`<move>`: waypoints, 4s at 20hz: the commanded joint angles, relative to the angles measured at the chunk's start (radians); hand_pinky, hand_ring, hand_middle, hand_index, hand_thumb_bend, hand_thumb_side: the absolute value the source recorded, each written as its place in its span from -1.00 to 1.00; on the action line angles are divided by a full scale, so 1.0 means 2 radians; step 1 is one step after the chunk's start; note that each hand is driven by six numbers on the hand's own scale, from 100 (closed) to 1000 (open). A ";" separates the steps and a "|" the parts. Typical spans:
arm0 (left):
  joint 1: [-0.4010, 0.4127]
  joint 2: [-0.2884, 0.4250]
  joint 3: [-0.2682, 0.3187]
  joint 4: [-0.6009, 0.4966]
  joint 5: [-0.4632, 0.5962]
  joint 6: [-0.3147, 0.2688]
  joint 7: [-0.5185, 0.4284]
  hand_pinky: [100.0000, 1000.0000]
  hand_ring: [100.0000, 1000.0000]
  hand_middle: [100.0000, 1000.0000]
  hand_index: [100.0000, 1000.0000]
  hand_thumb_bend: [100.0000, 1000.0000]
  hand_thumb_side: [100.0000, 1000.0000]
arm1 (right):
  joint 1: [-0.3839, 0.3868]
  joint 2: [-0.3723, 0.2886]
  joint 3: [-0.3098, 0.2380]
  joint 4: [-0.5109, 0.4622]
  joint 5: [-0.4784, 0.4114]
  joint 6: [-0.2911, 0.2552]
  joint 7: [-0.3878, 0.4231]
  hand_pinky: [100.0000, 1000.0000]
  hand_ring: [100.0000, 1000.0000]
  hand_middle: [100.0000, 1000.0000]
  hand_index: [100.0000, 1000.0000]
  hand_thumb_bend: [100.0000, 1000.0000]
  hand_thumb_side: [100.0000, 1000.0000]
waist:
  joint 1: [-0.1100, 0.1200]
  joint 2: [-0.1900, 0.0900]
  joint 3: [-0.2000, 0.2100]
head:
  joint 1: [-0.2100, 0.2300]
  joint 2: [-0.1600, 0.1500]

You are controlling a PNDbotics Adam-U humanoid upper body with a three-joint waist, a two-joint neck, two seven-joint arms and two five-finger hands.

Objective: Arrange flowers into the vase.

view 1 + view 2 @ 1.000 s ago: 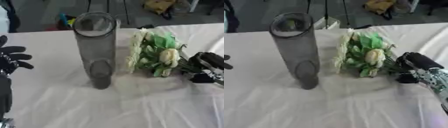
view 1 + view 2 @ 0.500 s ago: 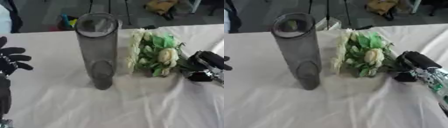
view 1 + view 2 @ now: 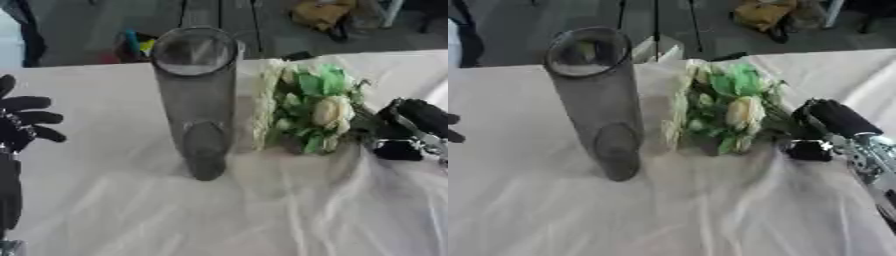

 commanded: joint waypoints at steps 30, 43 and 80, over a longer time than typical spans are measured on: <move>0.000 0.000 -0.004 -0.009 -0.006 0.002 -0.003 -0.11 0.13 0.24 0.85 -1.00 1.00 | -0.017 -0.027 -0.020 -0.033 -0.128 -0.010 -0.112 -1.00 -1.00 -1.00 -0.60 -1.00 0.43 | 0.003 -0.005 -0.004 | 0.002 -0.005; 0.001 0.001 -0.004 -0.009 -0.007 0.002 -0.004 -0.11 0.13 0.24 0.85 -1.00 1.00 | -0.048 -0.027 -0.036 -0.084 -0.222 0.016 -0.153 -1.00 -1.00 -1.00 -0.61 -1.00 0.38 | 0.001 -0.008 -0.003 | 0.004 -0.005; 0.007 0.012 -0.014 -0.009 0.003 0.004 -0.017 -0.12 0.13 0.25 0.84 -1.00 1.00 | -0.253 0.080 -0.030 -0.110 -0.396 0.081 -0.253 -1.00 -1.00 -1.00 -0.69 -1.00 0.25 | -0.016 -0.036 0.029 | -0.006 0.008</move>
